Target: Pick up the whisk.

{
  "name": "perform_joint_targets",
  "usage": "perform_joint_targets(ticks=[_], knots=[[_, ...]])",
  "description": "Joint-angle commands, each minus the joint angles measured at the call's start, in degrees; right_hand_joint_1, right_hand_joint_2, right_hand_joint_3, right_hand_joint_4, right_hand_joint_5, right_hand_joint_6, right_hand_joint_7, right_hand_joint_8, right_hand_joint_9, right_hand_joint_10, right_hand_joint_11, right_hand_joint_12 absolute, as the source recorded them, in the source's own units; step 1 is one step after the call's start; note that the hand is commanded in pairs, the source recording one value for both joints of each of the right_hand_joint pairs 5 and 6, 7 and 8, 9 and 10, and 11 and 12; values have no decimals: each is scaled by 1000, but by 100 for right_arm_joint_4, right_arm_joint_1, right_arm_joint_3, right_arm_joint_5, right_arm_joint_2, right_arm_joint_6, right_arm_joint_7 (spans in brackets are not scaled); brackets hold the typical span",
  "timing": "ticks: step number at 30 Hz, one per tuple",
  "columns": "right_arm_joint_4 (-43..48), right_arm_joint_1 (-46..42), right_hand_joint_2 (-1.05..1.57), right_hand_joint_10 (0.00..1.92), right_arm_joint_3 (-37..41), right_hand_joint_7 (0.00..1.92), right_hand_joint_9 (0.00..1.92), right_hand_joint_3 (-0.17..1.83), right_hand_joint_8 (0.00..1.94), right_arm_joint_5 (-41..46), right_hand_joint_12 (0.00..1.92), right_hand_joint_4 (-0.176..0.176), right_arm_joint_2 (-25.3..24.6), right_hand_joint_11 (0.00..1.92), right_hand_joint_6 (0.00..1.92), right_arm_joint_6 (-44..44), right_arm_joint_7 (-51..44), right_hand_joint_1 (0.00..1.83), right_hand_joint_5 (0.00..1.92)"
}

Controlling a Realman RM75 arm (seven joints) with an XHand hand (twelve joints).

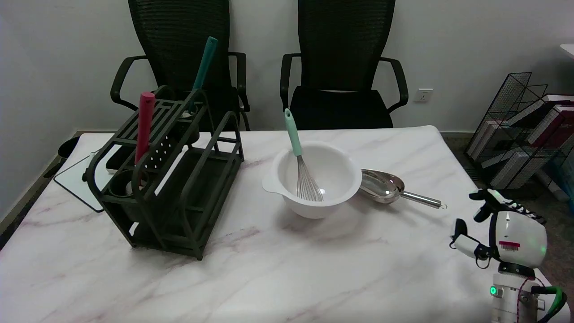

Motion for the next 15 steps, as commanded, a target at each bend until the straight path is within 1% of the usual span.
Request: perform_joint_targets(ticks=[1, 3, 6, 11, 15], knots=[[-1387, 677, 304, 771, -60, 1061, 771, 1072, 1061, 554, 841, 0, 303, 841, 592, -1068, 1151, 1193, 592], [-1624, 910, 192, 726, 36, 1013, 726, 1121, 1013, 431, 828, 0, 468, 828, 511, -1361, 1393, 1192, 511], [-2018, 1197, 146, 709, 195, 962, 709, 1139, 962, 311, 822, 0, 704, 822, 405, -1772, 1699, 1196, 405], [-2369, 1750, 108, 672, 419, 949, 672, 1186, 949, 182, 830, 0, 1052, 830, 353, -2821, 2591, 1182, 353], [-2391, 2354, 151, 665, 458, 927, 665, 1169, 927, 144, 823, 0, 1212, 823, 312, -3579, 3359, 1164, 312]])
